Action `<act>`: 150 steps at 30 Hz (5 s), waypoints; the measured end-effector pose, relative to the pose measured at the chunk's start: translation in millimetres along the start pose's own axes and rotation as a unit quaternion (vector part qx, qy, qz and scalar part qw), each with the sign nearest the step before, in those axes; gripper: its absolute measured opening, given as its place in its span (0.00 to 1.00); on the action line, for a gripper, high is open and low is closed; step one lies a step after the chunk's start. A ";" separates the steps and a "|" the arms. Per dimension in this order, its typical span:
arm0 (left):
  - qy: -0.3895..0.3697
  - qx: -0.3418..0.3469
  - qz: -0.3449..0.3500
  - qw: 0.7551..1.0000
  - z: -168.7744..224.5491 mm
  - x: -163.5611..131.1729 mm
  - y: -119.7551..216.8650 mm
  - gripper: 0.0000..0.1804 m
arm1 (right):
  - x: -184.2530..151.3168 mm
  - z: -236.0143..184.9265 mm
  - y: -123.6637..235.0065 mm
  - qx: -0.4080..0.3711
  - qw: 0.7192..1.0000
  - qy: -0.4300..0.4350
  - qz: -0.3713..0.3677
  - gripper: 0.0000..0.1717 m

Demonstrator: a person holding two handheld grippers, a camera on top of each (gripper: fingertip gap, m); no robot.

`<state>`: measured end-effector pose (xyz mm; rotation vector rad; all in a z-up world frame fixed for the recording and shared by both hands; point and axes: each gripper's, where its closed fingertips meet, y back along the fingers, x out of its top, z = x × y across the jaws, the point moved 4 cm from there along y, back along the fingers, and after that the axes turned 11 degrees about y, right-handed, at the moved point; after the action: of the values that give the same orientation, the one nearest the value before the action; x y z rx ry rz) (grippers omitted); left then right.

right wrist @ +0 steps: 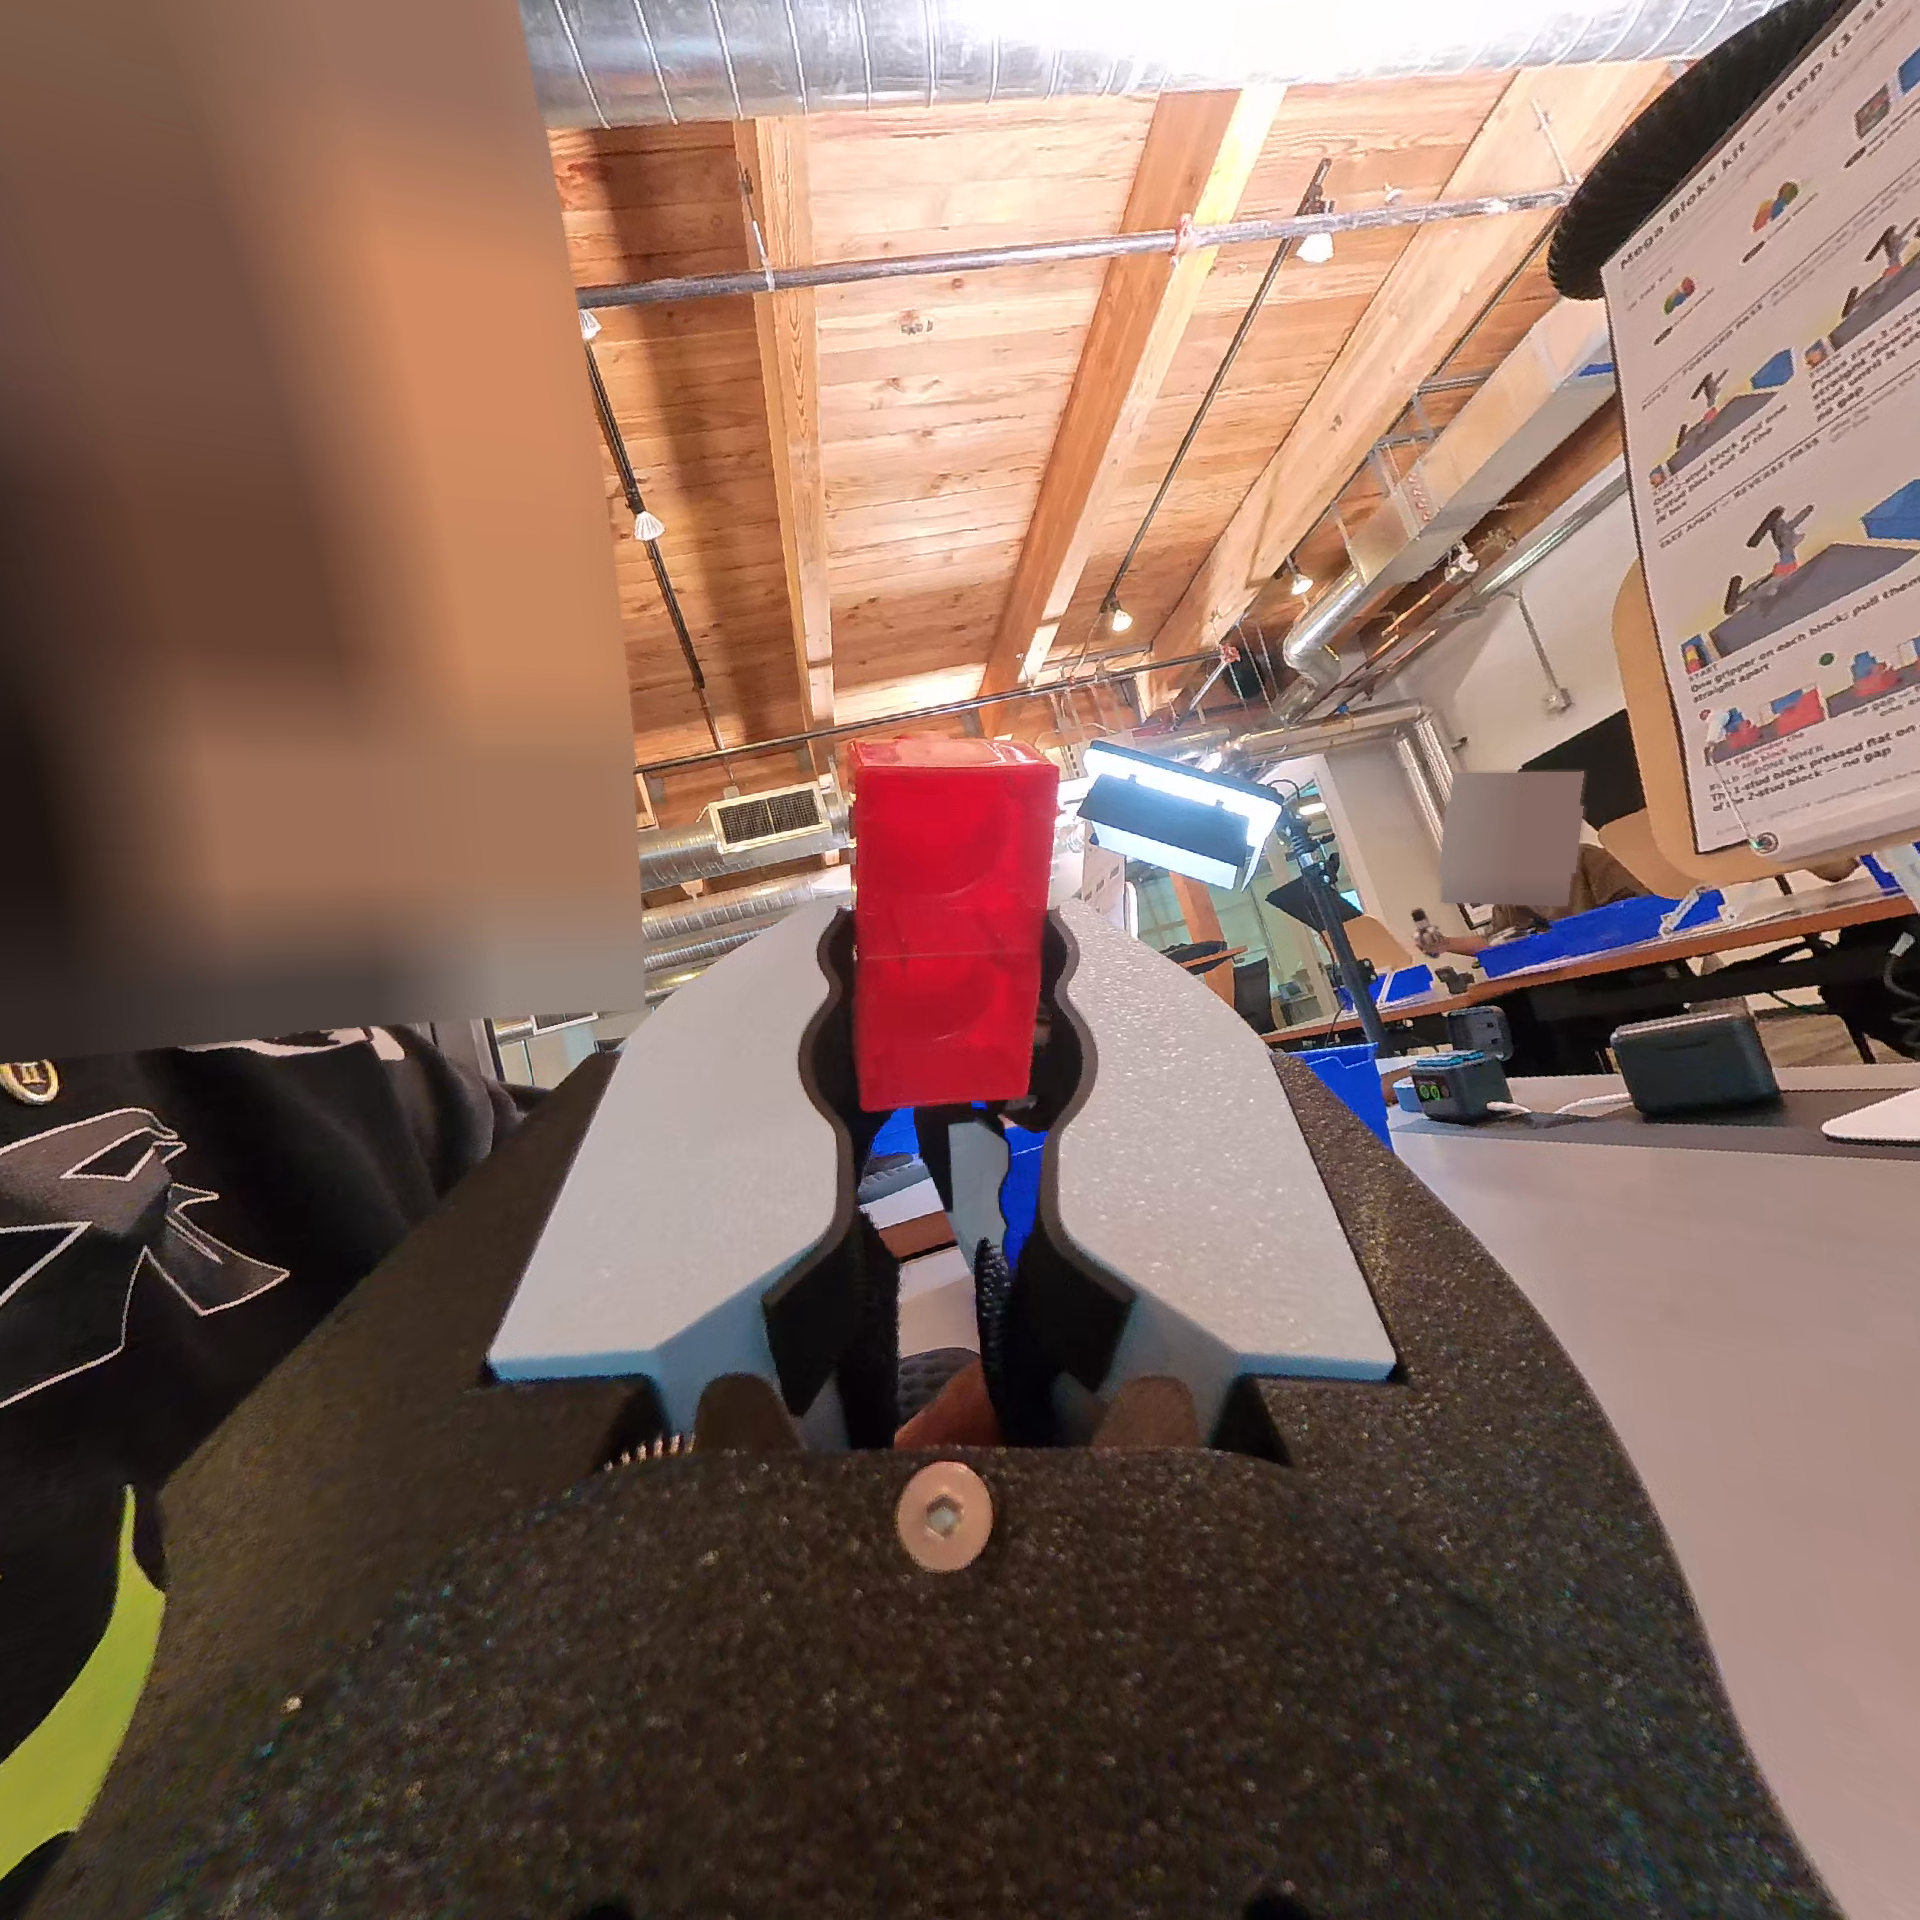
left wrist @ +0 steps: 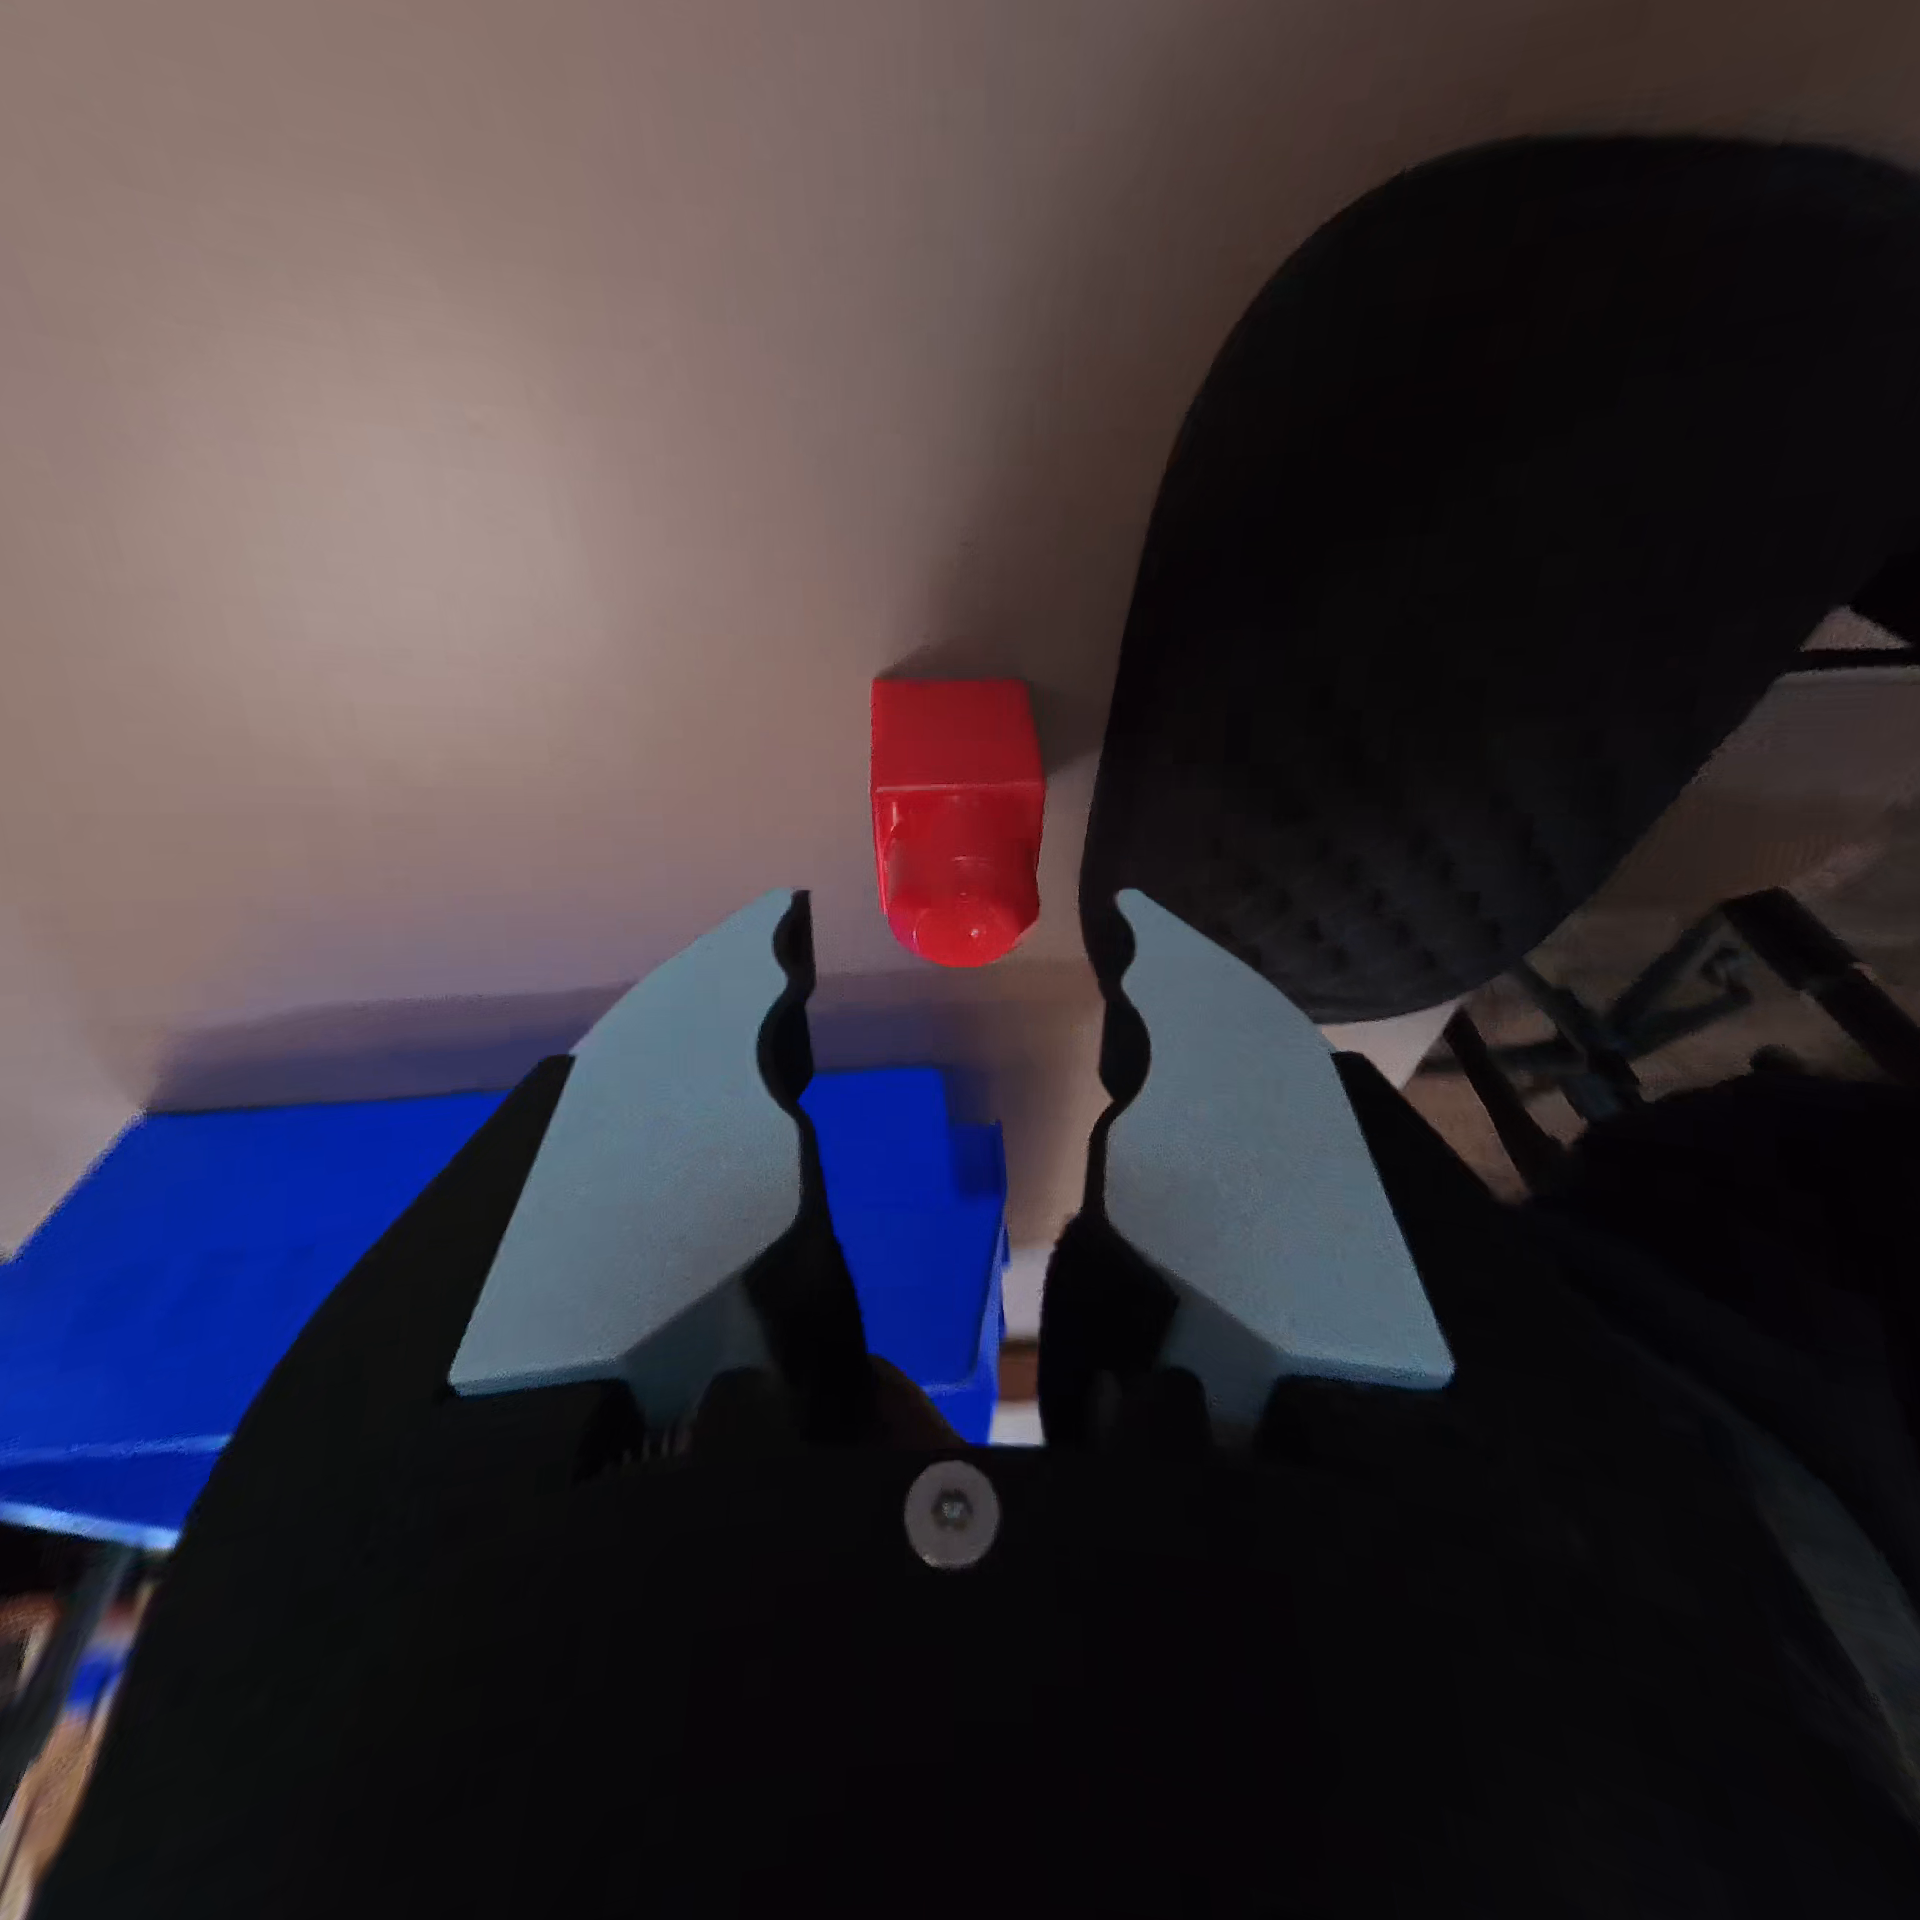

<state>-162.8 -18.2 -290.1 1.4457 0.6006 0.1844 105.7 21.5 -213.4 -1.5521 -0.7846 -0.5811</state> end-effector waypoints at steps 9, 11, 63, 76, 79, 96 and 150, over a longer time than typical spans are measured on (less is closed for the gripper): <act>0.001 0.001 0.214 0.977 0.8 -9.7 -14.2 0.32 | -0.3 0.5 -0.3 0.001 1.000 -0.003 0.000 0.20; 0.016 -0.008 0.223 0.975 2.2 -11.4 -21.6 0.29 | -0.5 0.6 -0.3 0.001 1.000 -0.003 0.000 0.20; 0.053 -0.187 0.812 0.551 68.9 63.8 62.0 0.20 | -87.2 -18.2 -27.7 0.083 0.924 0.048 -0.369 0.20; 0.054 -0.196 0.769 0.606 71.9 71.5 50.6 0.20 | -97.9 -19.9 -19.0 0.092 0.876 0.081 -0.467 0.20; 0.053 -0.193 0.764 0.614 72.3 72.5 49.0 0.20 | -100.2 -19.7 -17.4 0.091 0.869 0.081 -0.480 0.20; 0.026 -0.167 0.745 0.646 79.4 75.3 43.2 0.20 | -105.4 -23.8 -9.1 0.107 0.853 0.049 -0.508 0.20; 0.125 -0.158 0.822 0.532 75.3 76.3 69.8 0.20 | -79.2 -18.6 -42.3 0.015 0.974 -0.103 -0.200 0.21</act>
<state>-45.4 -38.3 -243.2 1.1429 -0.8086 1.9141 23.9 -7.6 -243.1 -1.4487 -1.2745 -0.7021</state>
